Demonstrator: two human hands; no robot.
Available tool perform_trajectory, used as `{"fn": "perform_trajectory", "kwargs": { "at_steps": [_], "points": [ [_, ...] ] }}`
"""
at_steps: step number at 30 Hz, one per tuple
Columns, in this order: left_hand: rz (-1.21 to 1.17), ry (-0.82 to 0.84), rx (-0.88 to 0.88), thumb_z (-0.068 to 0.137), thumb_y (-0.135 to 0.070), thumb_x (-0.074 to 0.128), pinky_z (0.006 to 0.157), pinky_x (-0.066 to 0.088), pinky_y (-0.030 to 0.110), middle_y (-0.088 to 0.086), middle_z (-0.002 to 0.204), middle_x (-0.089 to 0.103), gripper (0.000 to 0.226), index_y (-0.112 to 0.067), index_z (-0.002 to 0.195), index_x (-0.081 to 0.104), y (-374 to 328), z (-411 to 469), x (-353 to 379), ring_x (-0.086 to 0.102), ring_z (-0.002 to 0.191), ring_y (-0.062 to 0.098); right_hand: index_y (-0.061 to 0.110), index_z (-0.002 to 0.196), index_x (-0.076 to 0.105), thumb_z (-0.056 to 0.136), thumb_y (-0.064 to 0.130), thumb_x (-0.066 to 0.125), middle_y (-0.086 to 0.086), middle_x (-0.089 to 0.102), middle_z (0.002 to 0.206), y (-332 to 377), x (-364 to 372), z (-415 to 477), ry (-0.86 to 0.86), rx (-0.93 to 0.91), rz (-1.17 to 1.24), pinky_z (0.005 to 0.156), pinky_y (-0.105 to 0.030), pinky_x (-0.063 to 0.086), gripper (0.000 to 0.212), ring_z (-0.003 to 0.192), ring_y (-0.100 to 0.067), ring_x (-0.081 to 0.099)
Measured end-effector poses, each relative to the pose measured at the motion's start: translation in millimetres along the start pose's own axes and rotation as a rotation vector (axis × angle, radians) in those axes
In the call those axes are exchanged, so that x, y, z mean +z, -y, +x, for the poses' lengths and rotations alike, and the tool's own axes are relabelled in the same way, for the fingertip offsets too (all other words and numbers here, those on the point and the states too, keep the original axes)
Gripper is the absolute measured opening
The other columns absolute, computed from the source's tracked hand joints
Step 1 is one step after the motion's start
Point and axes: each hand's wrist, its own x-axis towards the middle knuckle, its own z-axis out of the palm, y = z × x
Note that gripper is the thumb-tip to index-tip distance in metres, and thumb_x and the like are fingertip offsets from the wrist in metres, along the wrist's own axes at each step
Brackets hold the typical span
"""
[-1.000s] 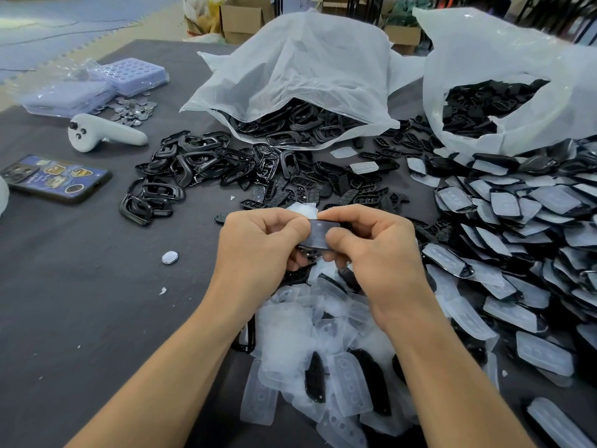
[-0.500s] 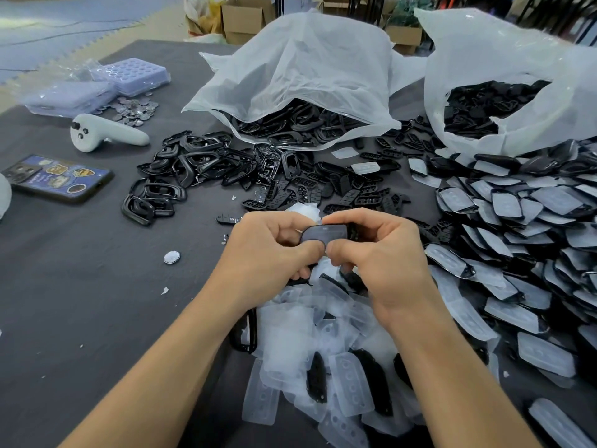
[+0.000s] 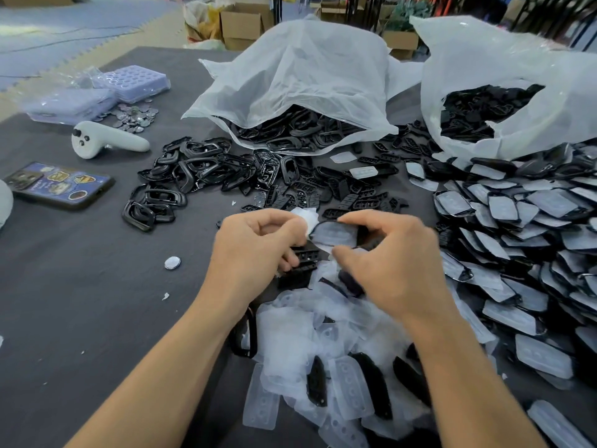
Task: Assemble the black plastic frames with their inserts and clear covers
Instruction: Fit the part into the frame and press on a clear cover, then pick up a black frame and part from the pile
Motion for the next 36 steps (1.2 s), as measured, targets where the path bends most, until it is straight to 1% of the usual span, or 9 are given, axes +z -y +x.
{"fn": "perform_trajectory", "kwargs": {
  "at_steps": [3, 6, 11, 15, 20, 25, 28, 32, 36],
  "points": [
    [0.224, -0.213, 0.133, 0.077, -0.040, 0.073, 0.064, 0.056, 0.029, -0.011, 0.071, 0.077, 0.009, -0.045, 0.084, 0.077, 4.1, 8.1, -10.0, 0.071, 0.059, 0.009, 0.024, 0.131, 0.069, 0.079, 0.024, 0.085, 0.012, 0.071, 0.097, -20.9, -29.8, 14.6, -0.277, 0.181, -0.159, 0.079, -0.004, 0.047, 0.055, 0.095, 0.015, 0.062],
    [0.416, -0.370, 0.223, 0.083, -0.025, 0.071, 0.068, 0.049, 0.010, -0.024, 0.077, 0.073, 0.017, -0.040, 0.087, 0.075, 8.5, 18.5, -19.4, 0.069, 0.070, -0.002, 0.019, 0.156, 0.039, 0.081, 0.033, 0.084, -0.010, 0.052, 0.150, -30.3, -40.0, 18.0, -0.327, 0.378, -0.365, 0.117, -0.049, 0.035, 0.088, 0.142, -0.027, 0.042],
    [0.640, -0.367, 0.234, 0.089, -0.014, 0.066, 0.100, 0.032, 0.015, -0.013, 0.124, 0.065, 0.035, -0.031, 0.118, 0.073, 13.2, 42.8, -30.7, 0.056, 0.119, 0.010, 0.022, 0.149, 0.049, 0.090, 0.024, 0.073, 0.001, 0.051, 0.152, -9.0, 3.9, 9.9, -0.099, 0.134, -0.380, 0.122, -0.040, 0.022, 0.063, 0.145, -0.019, 0.040],
    [0.783, -0.194, 0.181, 0.091, -0.019, 0.063, 0.102, 0.041, 0.031, -0.008, 0.129, 0.071, 0.035, -0.033, 0.120, 0.076, 18.9, 45.1, -31.5, 0.058, 0.124, 0.021, 0.023, 0.151, 0.046, 0.100, 0.014, 0.050, 0.001, 0.048, 0.155, -9.7, 24.4, 12.4, 0.128, -0.027, -0.456, 0.126, -0.039, 0.012, 0.052, 0.145, -0.019, 0.036],
    [0.748, -0.245, 0.188, 0.089, -0.018, 0.070, 0.092, 0.049, 0.026, -0.009, 0.108, 0.079, 0.026, -0.031, 0.108, 0.082, 20.8, 41.0, -27.0, 0.069, 0.106, 0.018, 0.021, 0.125, 0.071, 0.095, 0.008, 0.055, -0.001, 0.072, 0.115, -17.0, 28.4, 14.2, 0.110, -0.024, -0.397, 0.108, -0.034, 0.035, 0.036, 0.113, -0.025, 0.056],
    [0.587, -0.294, 0.118, 0.085, -0.019, 0.075, 0.066, 0.038, -0.003, -0.034, 0.071, 0.066, 0.021, -0.035, 0.096, 0.084, 18.7, 40.6, -30.7, 0.065, 0.080, -0.014, 0.022, 0.096, 0.083, 0.091, 0.006, 0.067, 0.005, 0.074, 0.081, -16.0, 24.6, 10.8, -0.053, -0.047, -0.187, 0.099, -0.041, 0.049, 0.023, 0.087, -0.019, 0.060],
    [0.558, -0.243, 0.116, 0.083, -0.002, 0.066, 0.072, 0.037, -0.008, -0.032, 0.082, 0.069, 0.042, -0.033, 0.107, 0.082, 19.0, 38.3, -30.7, 0.061, 0.084, -0.023, 0.025, 0.103, 0.082, 0.092, 0.009, 0.072, 0.022, 0.062, 0.091, -12.5, 21.0, 7.4, -0.108, -0.034, -0.014, 0.089, -0.044, 0.057, 0.022, 0.093, -0.022, 0.067],
    [0.538, -0.271, 0.159, 0.077, -0.006, 0.062, 0.078, 0.044, 0.000, -0.017, 0.114, 0.074, 0.055, -0.039, 0.119, 0.077, 17.6, 40.7, -37.9, 0.069, 0.086, -0.008, 0.032, 0.099, 0.082, 0.089, 0.014, 0.078, 0.024, 0.061, 0.086, -6.2, 17.3, 1.5, -0.150, -0.109, -0.051, 0.085, -0.017, 0.046, 0.021, 0.097, -0.007, 0.052],
    [0.889, -0.381, 0.124, 0.089, -0.025, 0.066, 0.126, 0.022, 0.034, 0.005, 0.159, 0.047, 0.062, -0.023, 0.149, 0.055, 16.4, 63.2, -68.7, 0.034, 0.151, 0.024, 0.029, 0.092, 0.083, 0.090, 0.011, 0.076, 0.022, 0.062, 0.060, -5.0, 25.8, -4.9, 0.041, -0.038, 0.089, 0.057, -0.007, 0.040, 0.019, 0.058, 0.000, 0.057]
  ]
}}
